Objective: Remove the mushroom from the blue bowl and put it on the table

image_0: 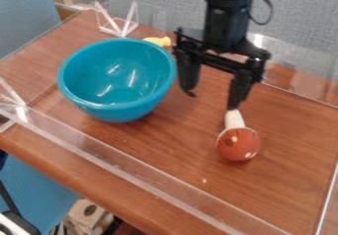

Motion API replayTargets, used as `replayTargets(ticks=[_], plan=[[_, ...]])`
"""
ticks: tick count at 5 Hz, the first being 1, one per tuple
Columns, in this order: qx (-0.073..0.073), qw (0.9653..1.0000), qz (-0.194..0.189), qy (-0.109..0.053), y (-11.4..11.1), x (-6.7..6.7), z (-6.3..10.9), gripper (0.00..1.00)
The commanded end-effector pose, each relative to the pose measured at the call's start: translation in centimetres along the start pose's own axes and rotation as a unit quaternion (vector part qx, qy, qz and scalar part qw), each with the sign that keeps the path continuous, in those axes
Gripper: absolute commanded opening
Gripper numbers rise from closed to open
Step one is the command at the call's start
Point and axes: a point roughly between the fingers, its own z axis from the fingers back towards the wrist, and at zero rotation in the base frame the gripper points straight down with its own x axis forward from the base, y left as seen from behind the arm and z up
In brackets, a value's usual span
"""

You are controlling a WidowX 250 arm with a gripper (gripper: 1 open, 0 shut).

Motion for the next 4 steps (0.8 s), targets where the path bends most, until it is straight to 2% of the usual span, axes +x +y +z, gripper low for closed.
replayTargets(ticks=[1, 3, 4], plan=[[0.003, 0.9991, -0.021, -0.035, 1.6, 0.4, 2.6, 0.0], [0.007, 0.9963, -0.078, -0.035, 1.9, 1.8, 3.2, 0.0], [0.009, 0.997, -0.068, -0.035, 1.8, 2.0, 2.8, 0.0]])
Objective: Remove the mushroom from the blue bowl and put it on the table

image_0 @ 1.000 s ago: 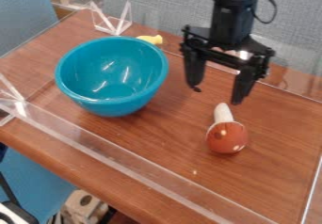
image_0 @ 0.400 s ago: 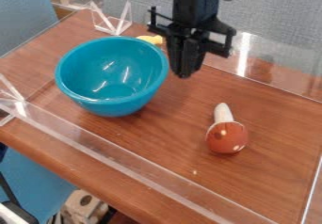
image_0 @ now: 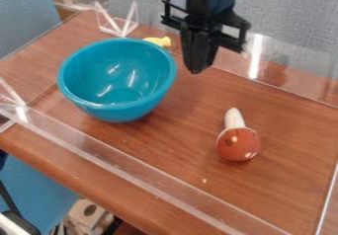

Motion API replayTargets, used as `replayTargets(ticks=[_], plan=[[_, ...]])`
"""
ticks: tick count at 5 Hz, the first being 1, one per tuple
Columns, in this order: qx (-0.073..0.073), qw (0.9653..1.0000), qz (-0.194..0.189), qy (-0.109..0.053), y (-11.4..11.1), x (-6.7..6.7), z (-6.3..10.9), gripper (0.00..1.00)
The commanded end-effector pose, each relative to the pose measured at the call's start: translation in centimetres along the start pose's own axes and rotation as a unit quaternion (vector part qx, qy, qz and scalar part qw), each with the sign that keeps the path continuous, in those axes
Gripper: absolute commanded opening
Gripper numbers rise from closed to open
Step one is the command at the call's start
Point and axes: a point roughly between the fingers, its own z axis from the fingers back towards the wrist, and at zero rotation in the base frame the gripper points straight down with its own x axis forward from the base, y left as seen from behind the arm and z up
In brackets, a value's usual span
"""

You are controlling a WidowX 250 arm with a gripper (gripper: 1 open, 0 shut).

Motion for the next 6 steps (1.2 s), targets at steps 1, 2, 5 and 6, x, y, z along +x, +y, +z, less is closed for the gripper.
replayTargets(ticks=[1, 2, 5, 6], plan=[[0.008, 0.9995, 0.018, -0.026, 0.3, 0.7, 1.0, 0.0], [0.01, 0.9993, 0.026, -0.026, -0.9, 0.7, -0.2, 0.0], [0.011, 0.9993, 0.024, -0.027, -3.4, 1.1, -3.7, 0.0], [0.013, 0.9985, 0.045, -0.029, -3.5, 0.6, -3.8, 0.0]])
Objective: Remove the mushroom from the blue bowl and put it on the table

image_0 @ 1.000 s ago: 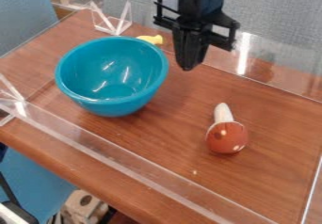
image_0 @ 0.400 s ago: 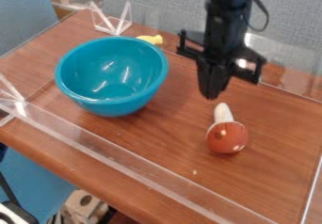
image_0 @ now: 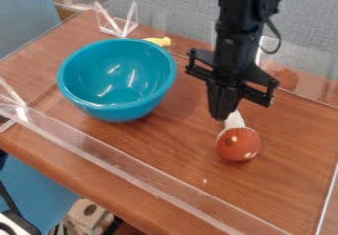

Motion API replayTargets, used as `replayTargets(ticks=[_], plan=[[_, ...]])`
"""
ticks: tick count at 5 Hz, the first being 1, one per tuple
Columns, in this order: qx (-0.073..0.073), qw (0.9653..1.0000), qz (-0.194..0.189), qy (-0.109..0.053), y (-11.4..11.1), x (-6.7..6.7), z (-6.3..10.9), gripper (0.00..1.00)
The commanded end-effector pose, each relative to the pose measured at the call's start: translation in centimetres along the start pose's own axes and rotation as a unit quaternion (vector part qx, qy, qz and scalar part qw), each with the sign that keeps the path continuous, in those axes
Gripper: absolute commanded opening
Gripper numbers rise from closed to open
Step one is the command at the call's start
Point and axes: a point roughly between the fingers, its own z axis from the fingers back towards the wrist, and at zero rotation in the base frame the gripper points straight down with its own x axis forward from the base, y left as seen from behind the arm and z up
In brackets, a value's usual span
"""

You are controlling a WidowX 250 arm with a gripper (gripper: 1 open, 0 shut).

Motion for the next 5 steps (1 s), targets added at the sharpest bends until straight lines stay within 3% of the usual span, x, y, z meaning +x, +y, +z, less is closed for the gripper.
replayTargets(ticks=[1, 2, 5], plan=[[0.003, 0.9995, 0.017, -0.027, -0.2, -0.2, 1.5, 0.0], [0.004, 0.999, 0.033, -0.03, -0.2, -0.5, 1.7, 0.0], [0.007, 0.9985, 0.039, -0.038, 1.4, -0.6, 4.8, 0.0]])
